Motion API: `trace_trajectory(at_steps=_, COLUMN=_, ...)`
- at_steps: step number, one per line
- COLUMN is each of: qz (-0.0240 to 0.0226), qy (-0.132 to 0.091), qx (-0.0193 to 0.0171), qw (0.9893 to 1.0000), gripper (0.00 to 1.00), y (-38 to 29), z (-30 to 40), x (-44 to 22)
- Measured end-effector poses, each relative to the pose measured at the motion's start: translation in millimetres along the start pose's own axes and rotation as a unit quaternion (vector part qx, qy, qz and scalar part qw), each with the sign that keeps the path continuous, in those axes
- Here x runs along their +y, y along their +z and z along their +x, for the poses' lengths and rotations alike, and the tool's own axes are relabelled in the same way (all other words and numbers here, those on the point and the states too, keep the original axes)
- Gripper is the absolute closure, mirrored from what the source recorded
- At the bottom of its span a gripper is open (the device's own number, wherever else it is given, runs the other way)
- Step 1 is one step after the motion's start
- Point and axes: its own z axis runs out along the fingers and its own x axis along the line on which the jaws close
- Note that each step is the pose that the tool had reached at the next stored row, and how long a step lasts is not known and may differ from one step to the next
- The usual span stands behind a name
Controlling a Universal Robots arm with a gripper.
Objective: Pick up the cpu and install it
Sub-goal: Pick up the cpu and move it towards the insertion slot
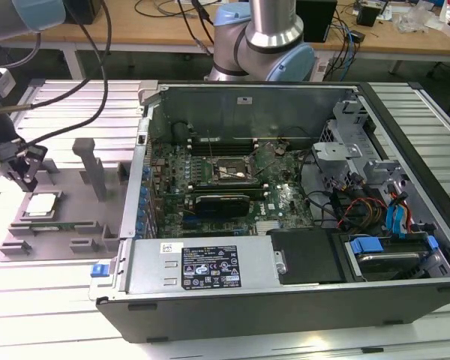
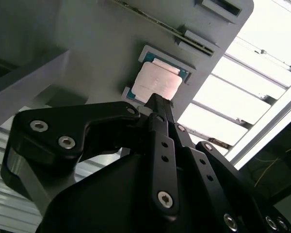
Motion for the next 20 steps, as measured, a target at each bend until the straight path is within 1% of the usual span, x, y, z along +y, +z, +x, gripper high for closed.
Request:
trace_trajectory(at_steps=1, qz=0.0000, qy=0.000, qx=0.0001, qw=1.0000, gripper=0.89, y=1.7, z=0.1, x=-0.2)
trace_trajectory(at_steps=3, qz=0.0000, qy=0.000, qx=0.0000, qw=1.0000, gripper=0.89, y=2.6, z=0.1, x=-0.2)
trace_trajectory(at_steps=4, qz=0.0000, qy=0.000, qx=0.0000, qw=1.0000, gripper=0.89, y=4.2, z=0.1, x=-0.3)
trace_trajectory(at_steps=7, qz=0.0000, qy=0.000, qx=0.0001, qw=1.0000, gripper=0.89, y=5.2, z=0.2, x=-0.3)
trace_trajectory(at_steps=10, qz=-0.0001, qy=0.000, qx=0.0000, qw=1.0000, gripper=0.89, y=7.8, z=0.2, x=-0.9)
trace_trajectory(at_steps=11, qz=0.0000, qy=0.000, qx=0.0000, qw=1.0000, gripper=0.89, y=11.5, z=0.4, x=-1.3)
trace_trajectory(at_steps=15, qz=0.0000, qy=0.000, qx=0.0001, qw=1.0000, gripper=0.89, y=22.6, z=0.8, x=-2.0)
trace_trajectory(at_steps=20, qz=0.0000, qy=0.000, qx=0.0000, qw=1.0000, gripper=0.89, y=28.2, z=1.3, x=-5.6)
